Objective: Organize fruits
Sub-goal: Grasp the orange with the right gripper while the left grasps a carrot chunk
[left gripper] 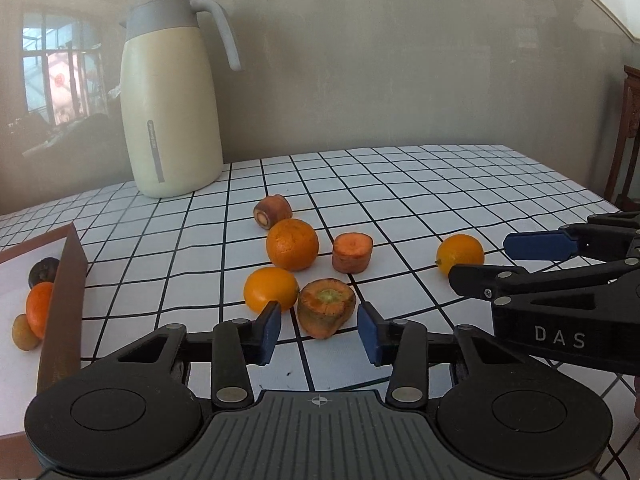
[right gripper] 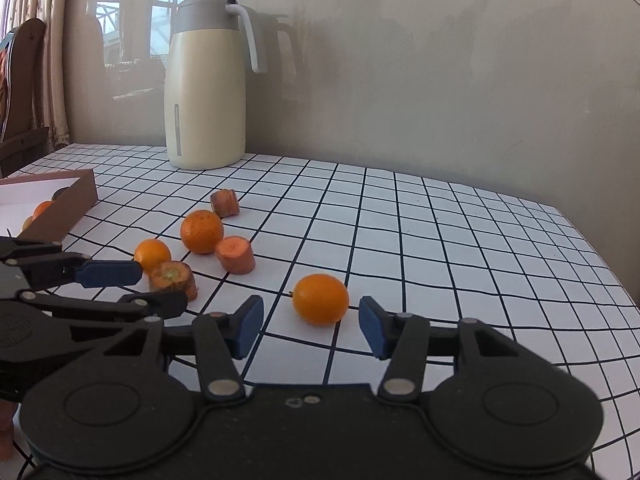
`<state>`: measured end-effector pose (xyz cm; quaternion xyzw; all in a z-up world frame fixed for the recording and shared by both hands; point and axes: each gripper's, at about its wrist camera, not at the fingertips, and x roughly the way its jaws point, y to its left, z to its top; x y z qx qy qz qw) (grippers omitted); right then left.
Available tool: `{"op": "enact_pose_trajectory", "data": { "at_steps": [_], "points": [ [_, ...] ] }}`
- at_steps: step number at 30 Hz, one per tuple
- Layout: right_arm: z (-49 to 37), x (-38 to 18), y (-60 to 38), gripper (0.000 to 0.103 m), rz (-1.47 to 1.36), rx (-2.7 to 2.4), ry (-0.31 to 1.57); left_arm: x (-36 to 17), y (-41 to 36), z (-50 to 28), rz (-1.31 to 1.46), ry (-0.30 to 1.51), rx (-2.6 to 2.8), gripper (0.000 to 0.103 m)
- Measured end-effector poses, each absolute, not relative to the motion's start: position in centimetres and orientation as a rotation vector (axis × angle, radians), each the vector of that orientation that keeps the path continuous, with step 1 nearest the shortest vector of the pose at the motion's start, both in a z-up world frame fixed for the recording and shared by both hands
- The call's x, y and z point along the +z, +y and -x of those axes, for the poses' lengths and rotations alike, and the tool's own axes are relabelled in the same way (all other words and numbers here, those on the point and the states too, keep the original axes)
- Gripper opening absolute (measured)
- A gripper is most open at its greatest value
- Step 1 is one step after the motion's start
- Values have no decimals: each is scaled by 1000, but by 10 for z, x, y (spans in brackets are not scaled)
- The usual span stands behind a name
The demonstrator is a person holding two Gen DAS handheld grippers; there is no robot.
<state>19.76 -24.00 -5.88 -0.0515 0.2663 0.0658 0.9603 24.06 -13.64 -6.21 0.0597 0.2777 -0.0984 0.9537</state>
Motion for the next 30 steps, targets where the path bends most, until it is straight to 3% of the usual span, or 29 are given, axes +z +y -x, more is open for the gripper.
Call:
{"op": "enact_pose_trajectory", "data": {
  "at_steps": [12,15,30],
  "points": [
    [-223,-67,-243,36,78,120,581,-62,-137,-261,-82,611,-205,35],
    [-229,-69,-243,27,84,118,607,-62,-139,-260,-84,614,-206,32],
    [-198,-46,-253,27,69,73,549,-36,-126,-223,-82,524,-219,32]
  ]
}}
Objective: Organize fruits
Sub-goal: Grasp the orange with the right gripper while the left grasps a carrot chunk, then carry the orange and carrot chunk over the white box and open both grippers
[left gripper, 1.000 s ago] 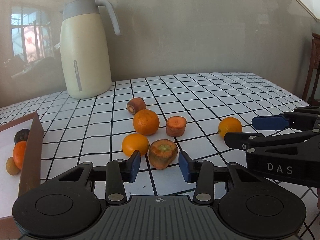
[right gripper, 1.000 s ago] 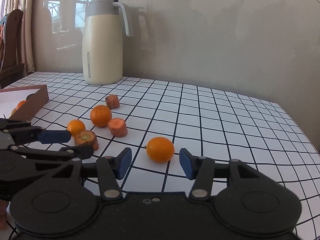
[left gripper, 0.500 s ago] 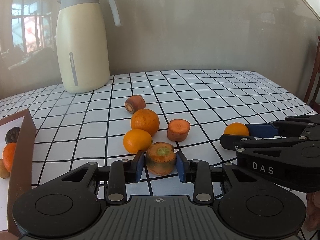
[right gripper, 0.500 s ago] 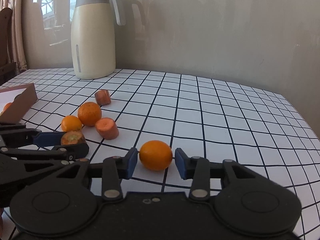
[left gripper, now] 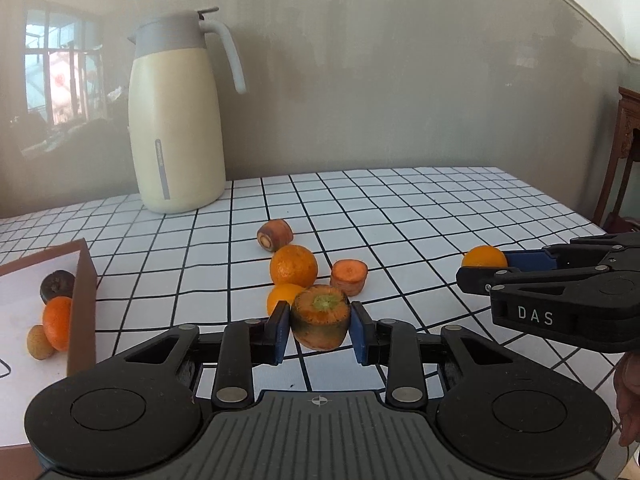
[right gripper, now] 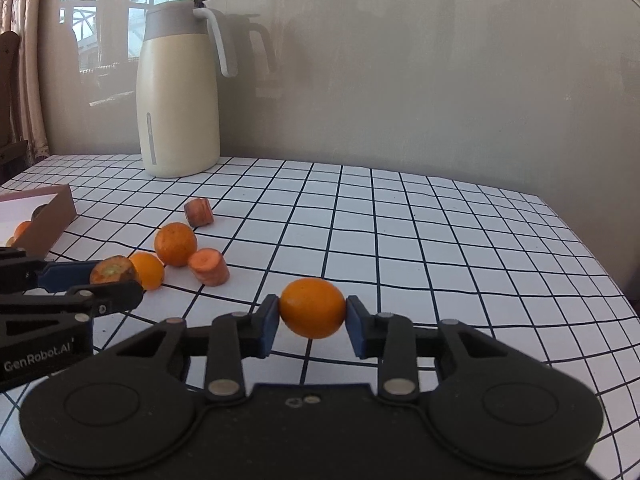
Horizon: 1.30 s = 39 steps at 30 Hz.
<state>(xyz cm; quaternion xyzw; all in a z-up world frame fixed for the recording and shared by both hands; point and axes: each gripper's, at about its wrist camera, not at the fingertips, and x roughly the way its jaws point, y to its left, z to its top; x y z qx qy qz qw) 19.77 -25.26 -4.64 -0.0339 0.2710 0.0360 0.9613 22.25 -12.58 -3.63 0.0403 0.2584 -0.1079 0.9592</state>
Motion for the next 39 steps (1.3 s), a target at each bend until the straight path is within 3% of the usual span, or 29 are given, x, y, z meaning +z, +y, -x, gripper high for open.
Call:
{"op": "enact_pose_trajectory", "data": {
  "at_steps": [25,39],
  "points": [
    [-118,-23,-205,27,76,147,458,-1,-45,-117,-99,404,-131,32],
    [-109,-6,-151,27,97,294,382,9,6,-99,-83,366,-40,32]
  ]
}}
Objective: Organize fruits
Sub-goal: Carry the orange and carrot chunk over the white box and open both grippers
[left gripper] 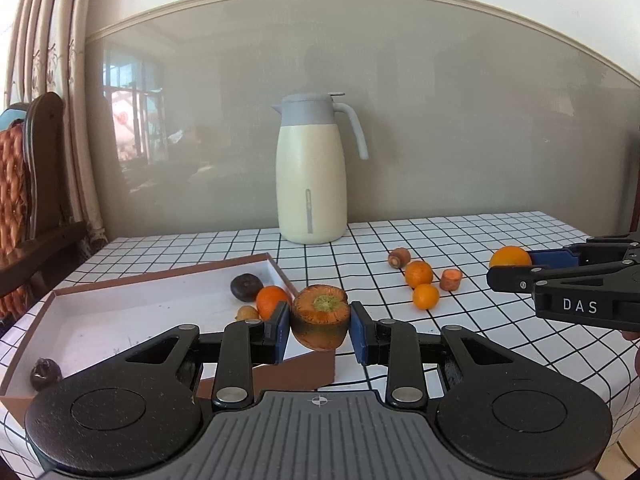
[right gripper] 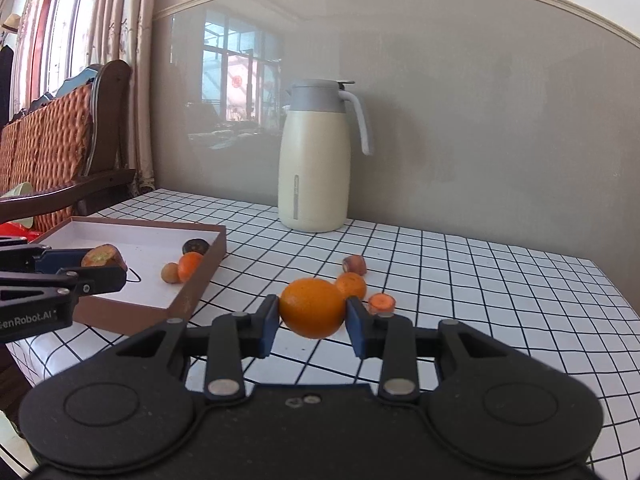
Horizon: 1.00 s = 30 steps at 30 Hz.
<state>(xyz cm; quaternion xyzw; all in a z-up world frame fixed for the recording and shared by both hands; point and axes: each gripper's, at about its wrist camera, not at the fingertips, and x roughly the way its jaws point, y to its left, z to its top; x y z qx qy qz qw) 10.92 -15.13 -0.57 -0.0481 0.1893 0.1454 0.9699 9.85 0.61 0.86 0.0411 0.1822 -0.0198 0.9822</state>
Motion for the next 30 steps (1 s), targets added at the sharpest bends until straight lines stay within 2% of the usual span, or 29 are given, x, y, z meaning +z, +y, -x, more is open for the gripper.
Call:
{"op": "enact_pose_trajectory", "data": {
  "at_steps": [30],
  "points": [
    [-114,6,-51,27,127,488,318,9,116,-72,-21,349,193,32]
  ]
}}
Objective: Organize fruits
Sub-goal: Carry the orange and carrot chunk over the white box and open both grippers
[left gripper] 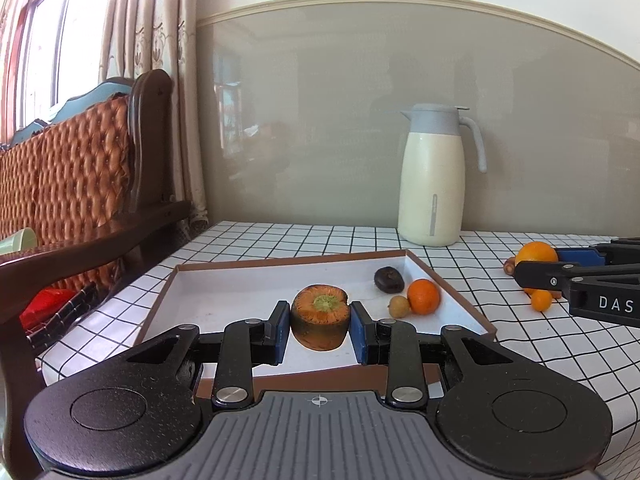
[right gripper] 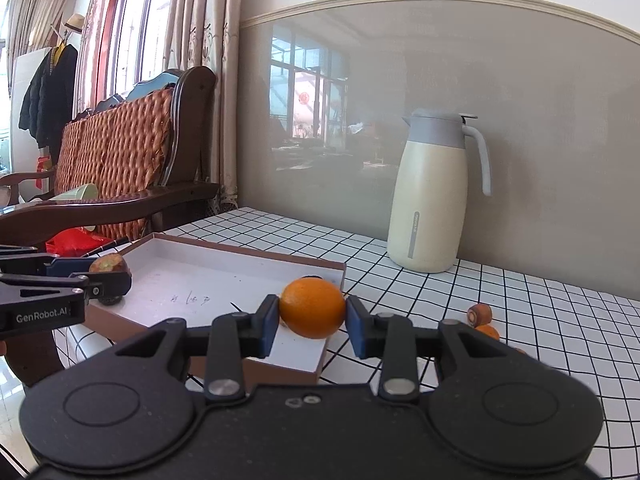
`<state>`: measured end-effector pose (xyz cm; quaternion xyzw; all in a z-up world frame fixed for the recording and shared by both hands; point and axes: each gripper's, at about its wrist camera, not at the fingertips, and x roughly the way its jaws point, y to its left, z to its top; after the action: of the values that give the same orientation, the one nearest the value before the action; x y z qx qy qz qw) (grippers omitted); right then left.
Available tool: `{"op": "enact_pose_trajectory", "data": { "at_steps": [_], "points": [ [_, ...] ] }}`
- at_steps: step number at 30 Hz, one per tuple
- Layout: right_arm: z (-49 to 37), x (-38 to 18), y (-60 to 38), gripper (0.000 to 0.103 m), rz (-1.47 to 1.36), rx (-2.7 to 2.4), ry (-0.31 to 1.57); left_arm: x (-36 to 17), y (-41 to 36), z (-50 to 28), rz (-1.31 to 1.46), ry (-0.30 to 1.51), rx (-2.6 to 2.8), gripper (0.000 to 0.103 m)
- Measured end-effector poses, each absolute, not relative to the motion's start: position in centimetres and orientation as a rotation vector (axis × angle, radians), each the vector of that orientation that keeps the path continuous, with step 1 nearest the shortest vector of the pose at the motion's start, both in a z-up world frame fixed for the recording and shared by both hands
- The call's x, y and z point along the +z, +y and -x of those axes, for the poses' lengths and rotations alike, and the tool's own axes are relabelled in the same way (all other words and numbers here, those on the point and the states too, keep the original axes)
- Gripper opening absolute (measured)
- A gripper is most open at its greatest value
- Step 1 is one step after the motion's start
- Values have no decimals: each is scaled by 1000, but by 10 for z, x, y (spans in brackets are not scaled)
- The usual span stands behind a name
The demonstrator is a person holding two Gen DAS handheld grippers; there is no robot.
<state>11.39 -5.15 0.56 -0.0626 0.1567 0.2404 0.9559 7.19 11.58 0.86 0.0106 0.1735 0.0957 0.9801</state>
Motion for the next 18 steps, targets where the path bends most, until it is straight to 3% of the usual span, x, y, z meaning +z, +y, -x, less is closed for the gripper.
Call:
{"op": "enact_pose_trajectory", "data": {
  "at_steps": [18],
  "points": [
    [-133,17,-1,27,139,545,253,16,185,-79,29,317,349,32]
  ]
}}
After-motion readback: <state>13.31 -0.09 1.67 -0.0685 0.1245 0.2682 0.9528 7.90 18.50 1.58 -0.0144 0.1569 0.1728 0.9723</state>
